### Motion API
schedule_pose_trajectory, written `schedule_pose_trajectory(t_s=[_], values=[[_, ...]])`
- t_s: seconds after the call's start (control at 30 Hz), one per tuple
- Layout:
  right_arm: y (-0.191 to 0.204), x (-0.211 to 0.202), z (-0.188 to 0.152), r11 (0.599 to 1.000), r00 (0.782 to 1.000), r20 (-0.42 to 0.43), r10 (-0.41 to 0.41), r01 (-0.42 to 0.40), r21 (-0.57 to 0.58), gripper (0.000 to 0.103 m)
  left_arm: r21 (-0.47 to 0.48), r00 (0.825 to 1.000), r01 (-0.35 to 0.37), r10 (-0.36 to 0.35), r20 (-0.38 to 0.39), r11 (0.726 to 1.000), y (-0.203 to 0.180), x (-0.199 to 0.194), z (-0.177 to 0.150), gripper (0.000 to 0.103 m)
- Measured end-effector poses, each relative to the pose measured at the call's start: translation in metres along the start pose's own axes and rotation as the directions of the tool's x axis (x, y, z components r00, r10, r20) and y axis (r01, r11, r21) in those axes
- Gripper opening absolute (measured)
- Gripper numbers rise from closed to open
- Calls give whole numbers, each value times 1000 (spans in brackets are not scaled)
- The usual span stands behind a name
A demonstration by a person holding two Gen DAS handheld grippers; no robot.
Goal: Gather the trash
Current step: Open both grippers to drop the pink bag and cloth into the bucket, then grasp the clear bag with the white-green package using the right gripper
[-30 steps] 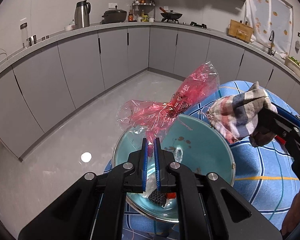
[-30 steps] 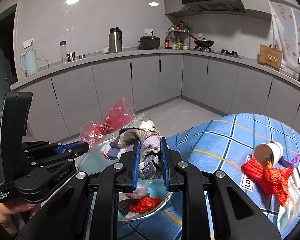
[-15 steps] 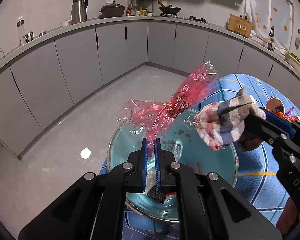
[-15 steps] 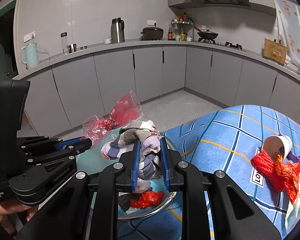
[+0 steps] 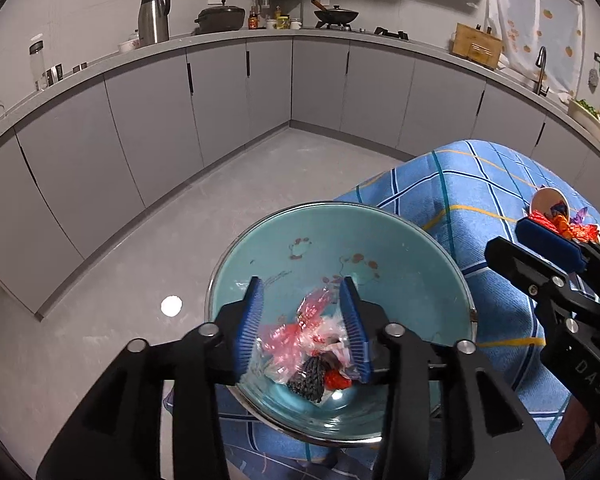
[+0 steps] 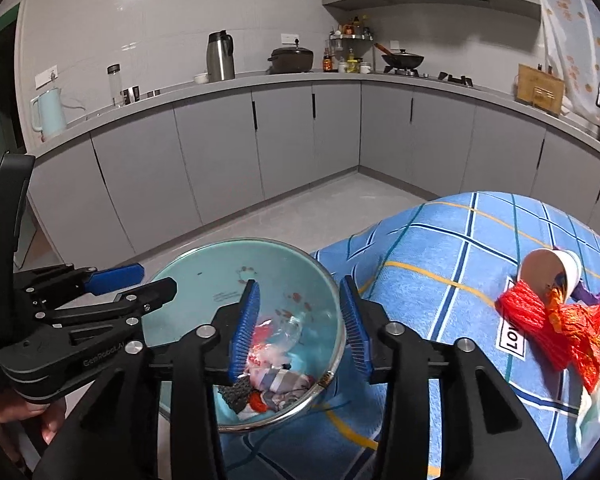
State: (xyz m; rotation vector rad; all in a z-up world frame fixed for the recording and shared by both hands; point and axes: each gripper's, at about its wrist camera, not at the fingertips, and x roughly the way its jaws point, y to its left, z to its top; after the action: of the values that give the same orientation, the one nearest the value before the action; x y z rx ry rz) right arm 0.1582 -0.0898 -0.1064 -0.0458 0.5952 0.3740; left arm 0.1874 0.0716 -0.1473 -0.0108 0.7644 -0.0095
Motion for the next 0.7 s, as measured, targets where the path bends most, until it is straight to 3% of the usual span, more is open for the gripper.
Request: schedule_pose_trajectory(t_s=[0.13,0.7], values=[[1,0,-3,1000,1000,-7,-1,1,-3,43,-4,1000,-4,4,7,1000,0,-2,0,50],[-12,-20,-8,1000,1000,8,-24,24,14,52,16,1000,12,-12,25,1000,-12,-9,0,62]])
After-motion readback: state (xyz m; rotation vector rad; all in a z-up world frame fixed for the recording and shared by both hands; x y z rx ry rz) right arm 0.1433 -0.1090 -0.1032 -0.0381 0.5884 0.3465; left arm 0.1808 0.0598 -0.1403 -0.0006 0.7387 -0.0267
